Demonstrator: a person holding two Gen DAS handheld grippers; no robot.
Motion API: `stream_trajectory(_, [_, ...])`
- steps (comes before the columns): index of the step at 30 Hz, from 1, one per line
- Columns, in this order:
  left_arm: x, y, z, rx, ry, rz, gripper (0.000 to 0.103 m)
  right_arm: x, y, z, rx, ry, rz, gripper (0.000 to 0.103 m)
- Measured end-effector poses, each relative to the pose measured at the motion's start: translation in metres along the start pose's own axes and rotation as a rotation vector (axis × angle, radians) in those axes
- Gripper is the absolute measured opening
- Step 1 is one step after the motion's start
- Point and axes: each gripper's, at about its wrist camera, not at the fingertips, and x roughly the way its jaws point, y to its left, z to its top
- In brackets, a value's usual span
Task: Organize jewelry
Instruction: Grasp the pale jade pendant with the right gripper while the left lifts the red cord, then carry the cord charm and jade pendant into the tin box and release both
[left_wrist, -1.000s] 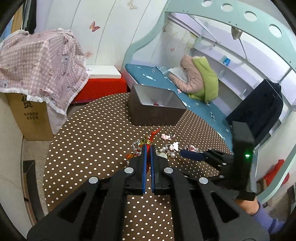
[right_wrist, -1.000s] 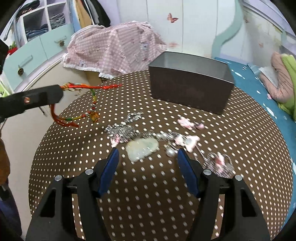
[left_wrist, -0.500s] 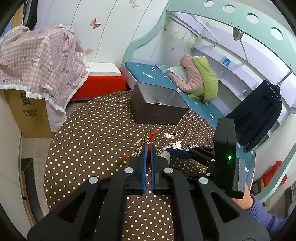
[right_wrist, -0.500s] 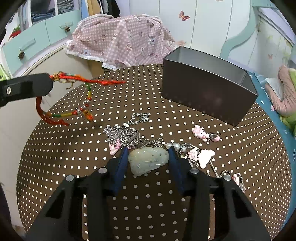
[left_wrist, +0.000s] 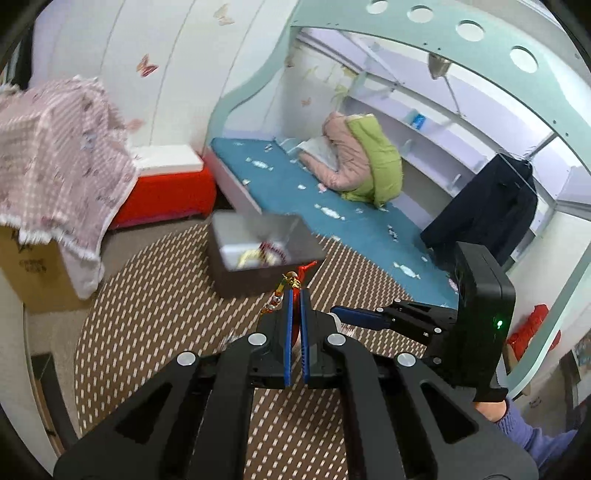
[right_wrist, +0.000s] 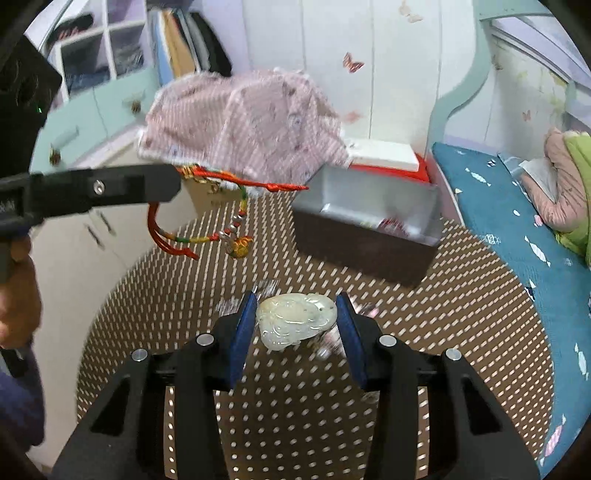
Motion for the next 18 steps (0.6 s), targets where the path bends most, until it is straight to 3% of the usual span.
stream_trajectory(9, [0.048, -0.01, 0.072, 0.012, 0.032, -0.064, 0.004, -0.004, -0.043, 0.057, 0.089, -0.076, -0.052, 0.042])
stream_trajectory(14, [0.093, 0.002, 0.092, -0.008, 0.071, -0.013, 0.004, 0.02, -0.062, 0.07, 0.126, -0.046, -0.057, 0.042])
stream_trajectory(18, [0.132, 0.019, 0.091, -0.025, 0.141, 0.032, 0.004, 0.043, -0.07, 0.073, 0.135, -0.002, -0.058, 0.042])
